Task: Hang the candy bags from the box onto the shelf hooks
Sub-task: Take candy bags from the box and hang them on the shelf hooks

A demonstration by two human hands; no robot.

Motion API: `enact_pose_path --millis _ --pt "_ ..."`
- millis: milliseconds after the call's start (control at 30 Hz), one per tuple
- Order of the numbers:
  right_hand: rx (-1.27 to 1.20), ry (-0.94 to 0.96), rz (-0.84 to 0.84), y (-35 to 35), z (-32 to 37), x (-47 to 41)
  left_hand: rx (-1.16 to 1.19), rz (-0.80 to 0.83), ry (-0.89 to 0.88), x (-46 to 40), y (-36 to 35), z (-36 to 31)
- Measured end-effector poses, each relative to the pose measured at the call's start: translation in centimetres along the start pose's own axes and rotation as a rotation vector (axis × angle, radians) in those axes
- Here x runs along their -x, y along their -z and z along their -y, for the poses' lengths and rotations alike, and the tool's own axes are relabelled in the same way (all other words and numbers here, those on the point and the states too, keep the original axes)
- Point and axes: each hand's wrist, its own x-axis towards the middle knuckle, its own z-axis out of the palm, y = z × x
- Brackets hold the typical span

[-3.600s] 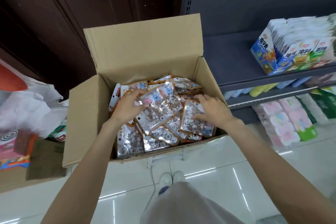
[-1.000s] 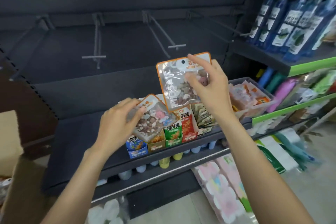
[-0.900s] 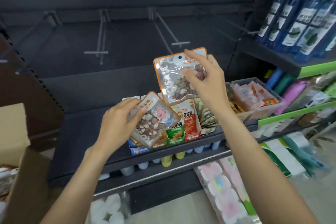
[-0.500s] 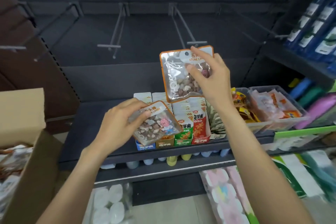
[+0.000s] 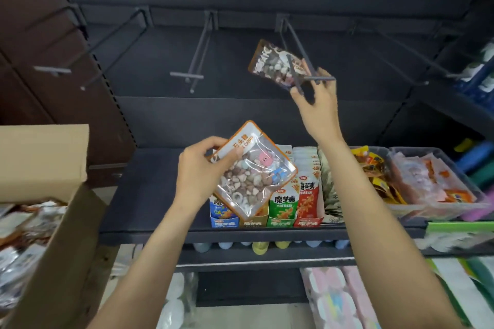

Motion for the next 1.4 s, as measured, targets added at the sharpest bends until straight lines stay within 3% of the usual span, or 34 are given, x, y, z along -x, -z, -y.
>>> enact_pose_path --millis 100,233,300,567,700,833,1067,1400 --pt "-0.182 -0.129 -0.01 1.6 1.2 3.7 0.049 -0.003 0.041 -0.1 -0.3 -0.4" --pt "-0.238 -0.169 0.329 2.4 3.4 9.8 0.125 0.046 0.065 0.0 -0.8 -1.1" --pt "-0.247 -0.202 0.383 1.9 3.7 11.2 0.193 0.105 0.074 0.4 -1.2 -1.7" --pt "-0.705 -0.423 0.054 3.3 3.1 13.6 0.534 0.337 0.226 1.6 -1.1 -1.3" --pt "-0.663 -0.389 0.058 4.1 2.8 14.4 0.425 0.275 0.181 2.0 -1.7 -2.0" --pt "-0.569 -0.337 -0.011 4.6 3.0 14.8 0.338 0.148 -0.072 1.1 -2.6 -3.5" --pt "-0.464 -0.174 -0.13 5.5 3.6 13.5 0.15 0.071 -0.413 -0.6 -3.4 -5.0" --pt "-0.434 -0.168 -0.14 5.0 3.0 11.0 0.076 0.106 -0.36 -3.2 -3.8 -4.6"
